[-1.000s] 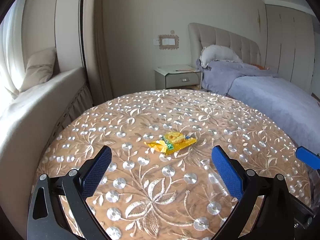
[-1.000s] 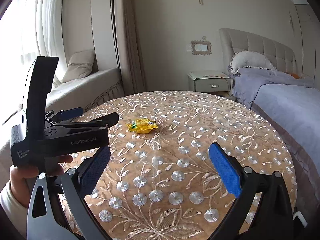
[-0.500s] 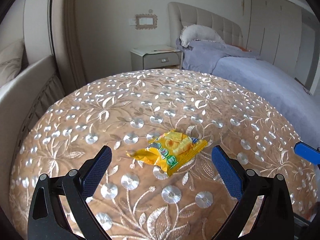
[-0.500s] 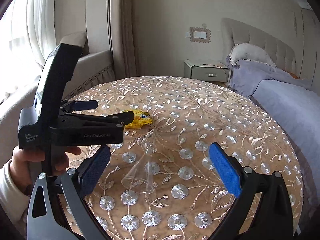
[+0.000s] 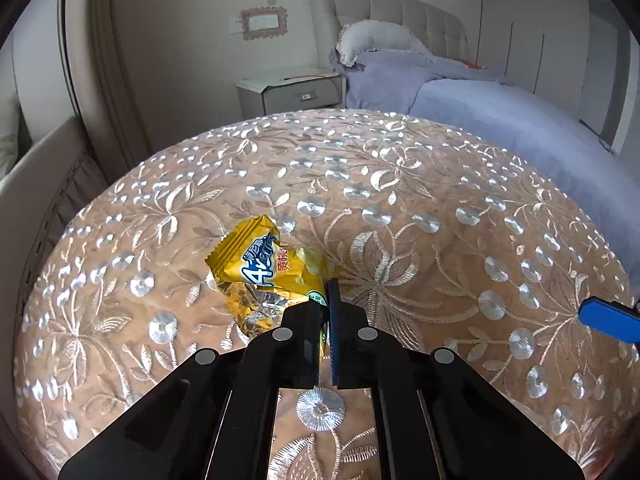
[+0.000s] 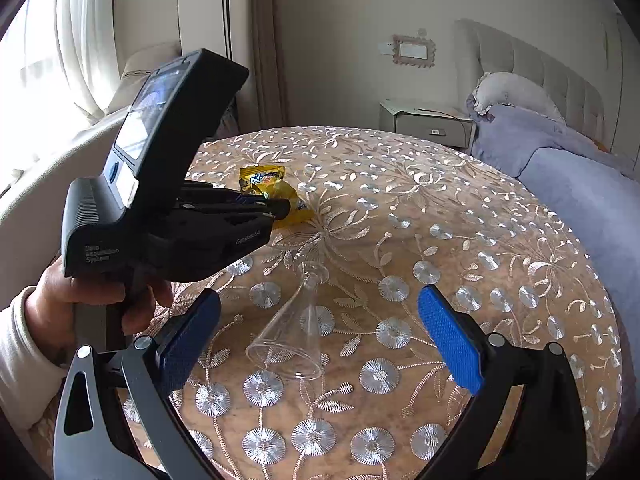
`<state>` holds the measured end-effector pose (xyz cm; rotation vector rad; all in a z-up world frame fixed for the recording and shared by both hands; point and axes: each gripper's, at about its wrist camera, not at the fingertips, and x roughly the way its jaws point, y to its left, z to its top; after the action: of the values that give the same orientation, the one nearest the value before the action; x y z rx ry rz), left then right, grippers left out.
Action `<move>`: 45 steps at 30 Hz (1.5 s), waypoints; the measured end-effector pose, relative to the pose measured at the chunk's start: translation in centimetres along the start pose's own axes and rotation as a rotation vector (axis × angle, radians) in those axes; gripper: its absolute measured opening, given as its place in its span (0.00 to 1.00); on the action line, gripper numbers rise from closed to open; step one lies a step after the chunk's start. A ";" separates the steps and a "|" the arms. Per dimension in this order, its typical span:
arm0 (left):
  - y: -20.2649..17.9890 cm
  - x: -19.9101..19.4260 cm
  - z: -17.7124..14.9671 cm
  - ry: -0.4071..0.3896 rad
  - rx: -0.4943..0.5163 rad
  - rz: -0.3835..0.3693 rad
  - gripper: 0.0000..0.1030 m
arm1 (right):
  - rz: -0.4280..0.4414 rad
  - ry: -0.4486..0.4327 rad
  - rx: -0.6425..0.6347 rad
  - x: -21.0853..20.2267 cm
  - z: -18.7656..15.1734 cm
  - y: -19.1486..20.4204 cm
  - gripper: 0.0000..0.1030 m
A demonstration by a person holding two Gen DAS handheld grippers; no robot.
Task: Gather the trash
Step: 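Grasp the yellow snack packet with the left tool while the right tool grasps the clear cup, then carry both items to the bin and open the left tool over it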
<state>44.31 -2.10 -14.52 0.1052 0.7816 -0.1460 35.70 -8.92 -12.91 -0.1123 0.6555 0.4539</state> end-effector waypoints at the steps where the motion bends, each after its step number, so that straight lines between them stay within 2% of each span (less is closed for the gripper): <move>1: 0.0 -0.6 0.0 -0.012 -0.002 -0.002 0.02 | 0.003 0.007 0.000 0.2 0.0 0.1 0.95; 9: 1.3 -6.2 -1.0 -0.103 -0.092 -0.044 0.02 | 0.030 0.044 0.009 1.3 -0.1 0.5 0.95; 11: 1.7 -7.4 -1.5 -0.119 -0.118 -0.048 0.02 | 0.019 0.075 0.011 1.9 -0.1 0.6 0.92; 13: 2.0 -8.3 -2.1 -0.129 -0.133 -0.048 0.02 | 0.047 0.099 0.013 2.3 -0.2 0.7 0.78; 14: 2.0 -8.7 -2.4 -0.133 -0.137 -0.043 0.02 | 0.047 0.119 0.010 2.6 -0.3 0.9 0.74; 16: 2.0 -9.4 -2.9 -0.138 -0.142 -0.037 0.02 | 0.049 0.162 -0.001 3.2 -0.5 1.2 0.50; 17: 2.0 -9.7 -3.0 -0.141 -0.142 -0.034 0.02 | 0.061 0.183 -0.003 3.5 -0.7 1.4 0.45; 19: 1.7 -10.3 -3.3 -0.144 -0.137 -0.028 0.02 | 0.045 0.198 -0.010 3.5 -1.0 1.5 0.43; 21: 1.4 -11.0 -3.5 -0.150 -0.133 -0.027 0.02 | 0.043 0.175 -0.009 2.9 -0.9 1.6 0.43; 25: 0.4 -12.3 -3.7 -0.169 -0.114 -0.024 0.02 | 0.018 0.074 -0.018 -0.5 -0.1 1.8 0.43; 31: -3.1 -14.5 -3.7 -0.211 -0.077 -0.067 0.02 | -0.051 -0.069 -0.011 -6.8 0.7 0.3 0.43; 37: -9.3 -16.1 -3.3 -0.255 -0.001 -0.143 0.02 | -0.165 -0.172 0.018 -13.4 -0.3 -3.2 0.43; 45: -19.2 -16.9 -2.8 -0.271 0.118 -0.280 0.02 | -0.342 -0.226 0.096 -19.9 -4.1 -9.5 0.43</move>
<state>27.30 -19.01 -5.31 0.0854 0.5137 -0.4626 23.65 -25.80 -4.42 -0.0789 0.4236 0.1026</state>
